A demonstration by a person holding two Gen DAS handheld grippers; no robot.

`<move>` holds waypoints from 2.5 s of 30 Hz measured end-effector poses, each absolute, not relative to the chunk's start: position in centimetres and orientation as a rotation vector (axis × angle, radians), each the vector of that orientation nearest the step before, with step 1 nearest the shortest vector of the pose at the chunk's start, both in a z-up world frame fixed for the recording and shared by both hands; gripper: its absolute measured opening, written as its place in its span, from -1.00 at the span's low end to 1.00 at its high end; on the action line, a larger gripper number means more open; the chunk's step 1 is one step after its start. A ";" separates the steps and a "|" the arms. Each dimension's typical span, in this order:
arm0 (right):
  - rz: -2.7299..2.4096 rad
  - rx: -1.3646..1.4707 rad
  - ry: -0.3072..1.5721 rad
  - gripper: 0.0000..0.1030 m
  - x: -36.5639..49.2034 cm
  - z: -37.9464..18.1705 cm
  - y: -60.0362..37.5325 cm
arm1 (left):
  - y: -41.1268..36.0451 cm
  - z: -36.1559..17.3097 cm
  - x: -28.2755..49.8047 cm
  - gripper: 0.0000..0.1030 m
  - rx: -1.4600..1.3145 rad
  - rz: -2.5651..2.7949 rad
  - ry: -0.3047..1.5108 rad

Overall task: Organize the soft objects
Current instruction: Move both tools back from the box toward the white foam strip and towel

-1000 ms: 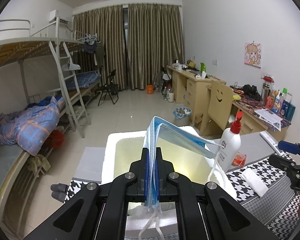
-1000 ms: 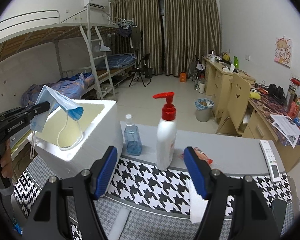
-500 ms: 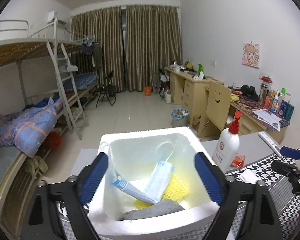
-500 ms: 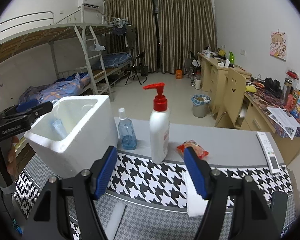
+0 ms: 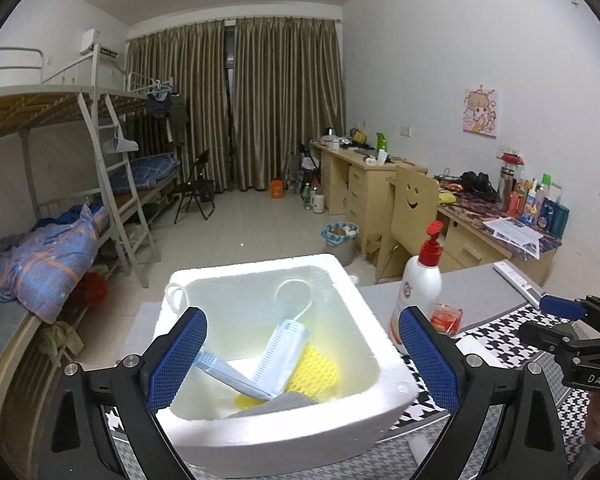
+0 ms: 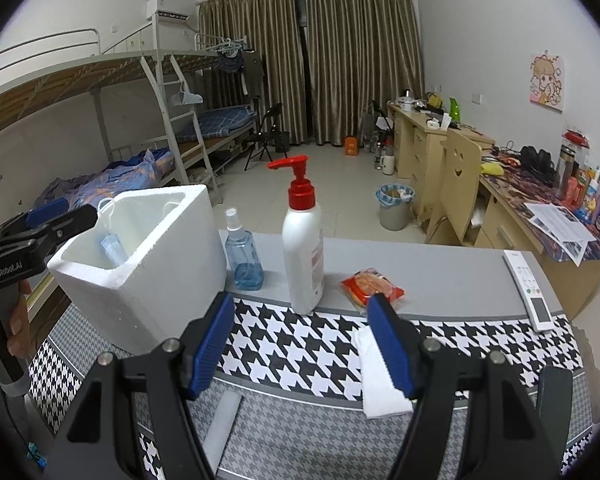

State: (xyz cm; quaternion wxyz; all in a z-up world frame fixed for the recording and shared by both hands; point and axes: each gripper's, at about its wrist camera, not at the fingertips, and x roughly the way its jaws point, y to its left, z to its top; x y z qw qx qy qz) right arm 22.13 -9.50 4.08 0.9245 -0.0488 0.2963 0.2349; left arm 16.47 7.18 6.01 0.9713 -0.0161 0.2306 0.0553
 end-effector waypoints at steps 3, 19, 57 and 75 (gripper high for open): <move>0.478 -0.094 0.607 0.42 21.9 3.9 -9.9 | 6.6 5.8 16.4 0.89 -0.032 0.104 0.471; 0.458 -0.075 0.611 0.42 21.1 3.4 -12.1 | 3.3 5.3 15.5 0.89 -0.009 0.052 0.478; 0.433 -0.068 0.663 0.42 19.8 0.7 -15.6 | -3.1 1.8 13.7 0.92 0.007 -0.049 0.555; 0.428 -0.080 0.700 0.42 20.2 -1.0 -16.2 | -4.9 -0.6 13.9 0.92 0.010 -0.063 0.622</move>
